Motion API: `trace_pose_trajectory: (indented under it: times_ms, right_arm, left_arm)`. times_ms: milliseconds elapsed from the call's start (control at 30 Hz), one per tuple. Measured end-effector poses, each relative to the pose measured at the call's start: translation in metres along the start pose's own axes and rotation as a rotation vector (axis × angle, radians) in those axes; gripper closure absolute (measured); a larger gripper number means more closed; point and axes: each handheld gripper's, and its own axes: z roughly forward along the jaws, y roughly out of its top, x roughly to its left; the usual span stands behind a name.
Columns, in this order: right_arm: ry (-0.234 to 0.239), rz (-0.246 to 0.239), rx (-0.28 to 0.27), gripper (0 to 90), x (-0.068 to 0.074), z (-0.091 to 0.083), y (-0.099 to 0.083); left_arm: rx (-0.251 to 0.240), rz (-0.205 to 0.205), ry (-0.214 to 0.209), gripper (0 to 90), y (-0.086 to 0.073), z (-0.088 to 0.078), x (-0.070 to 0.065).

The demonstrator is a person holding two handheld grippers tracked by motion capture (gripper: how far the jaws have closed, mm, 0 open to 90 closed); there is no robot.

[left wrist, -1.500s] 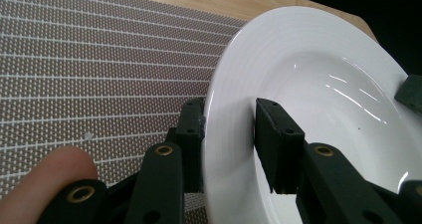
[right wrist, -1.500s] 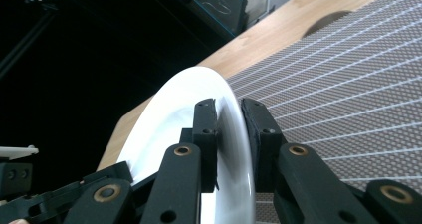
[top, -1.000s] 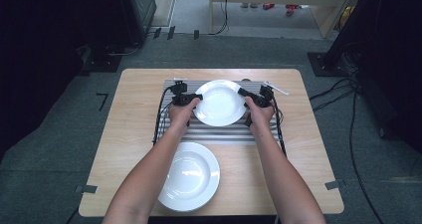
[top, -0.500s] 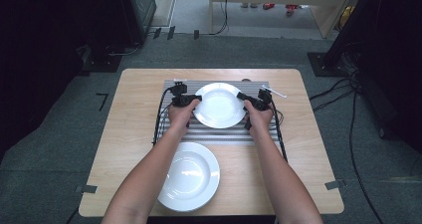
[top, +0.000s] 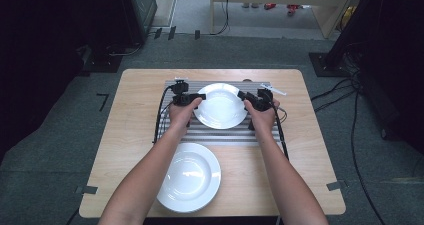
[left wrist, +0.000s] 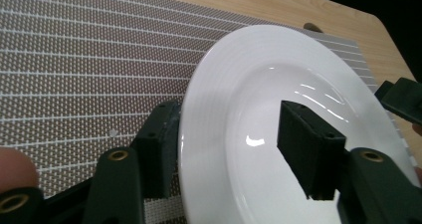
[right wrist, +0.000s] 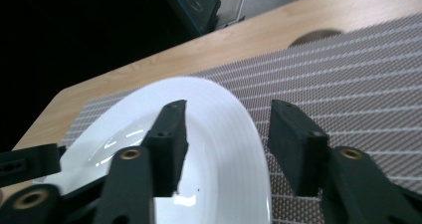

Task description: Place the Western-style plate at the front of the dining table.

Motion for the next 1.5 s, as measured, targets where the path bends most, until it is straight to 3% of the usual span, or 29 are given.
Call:
trace_pose_trajectory:
  times_ms: [100,233,267,300,333,433,500,533,567,667,933,1333,1500]
  right_arm:
    - [-0.026,-0.033,0.000,46.6,0.001,-0.009,0.007]
    - [-0.034,-0.031,0.006,45.3,-0.002,-0.018,0.013]
    - [-0.014,-0.027,0.002,43.5,-0.004,-0.023,0.017]
    - [-0.014,-0.027,0.002,43.5,-0.004,-0.023,0.017]
    - [0.024,-0.011,0.001,41.1,-0.005,-0.030,0.021]
    - [0.068,-0.014,-0.026,36.8,-0.002,-0.042,0.023]
    - [0.079,-0.017,-0.026,35.8,-0.001,-0.046,0.023]
    - [0.057,-0.100,0.016,34.1,0.002,-0.054,0.022]
    - [0.041,-0.129,0.024,33.4,0.004,-0.057,0.022]
    - [0.038,-0.142,0.020,31.9,0.003,-0.067,0.021]
    - [0.041,-0.191,0.035,27.3,0.007,-0.092,0.018]
    - [0.085,-0.263,0.046,24.7,0.024,-0.129,0.013]
    - [0.076,-0.287,0.040,23.4,0.021,-0.139,0.009]
  left_arm:
    - [-0.012,0.027,0.005,33.8,0.002,-0.011,-0.002]
    - [-0.013,0.058,0.002,27.2,0.002,-0.023,-0.003]
    - [-0.013,0.078,-0.004,25.5,0.001,-0.030,-0.004]
    - [-0.013,0.078,-0.004,24.5,0.001,-0.030,-0.004]
    - [-0.013,0.077,-0.011,22.9,0.001,-0.034,-0.004]
    - [0.001,0.072,-0.058,18.7,0.001,-0.050,-0.005]
    - [-0.001,0.079,-0.060,17.8,0.001,-0.054,-0.006]
    - [-0.007,0.088,-0.068,17.6,0.001,-0.061,-0.007]
    - [-0.007,0.088,-0.068,17.4,0.001,-0.061,-0.007]
    - [-0.025,0.105,-0.066,17.2,-0.002,-0.076,-0.007]
    - [-0.030,0.130,-0.054,16.9,-0.015,-0.095,-0.001]
    - [-0.053,0.101,-0.071,16.9,-0.036,-0.124,0.014]
    - [-0.071,0.112,-0.060,16.9,-0.047,-0.138,0.017]
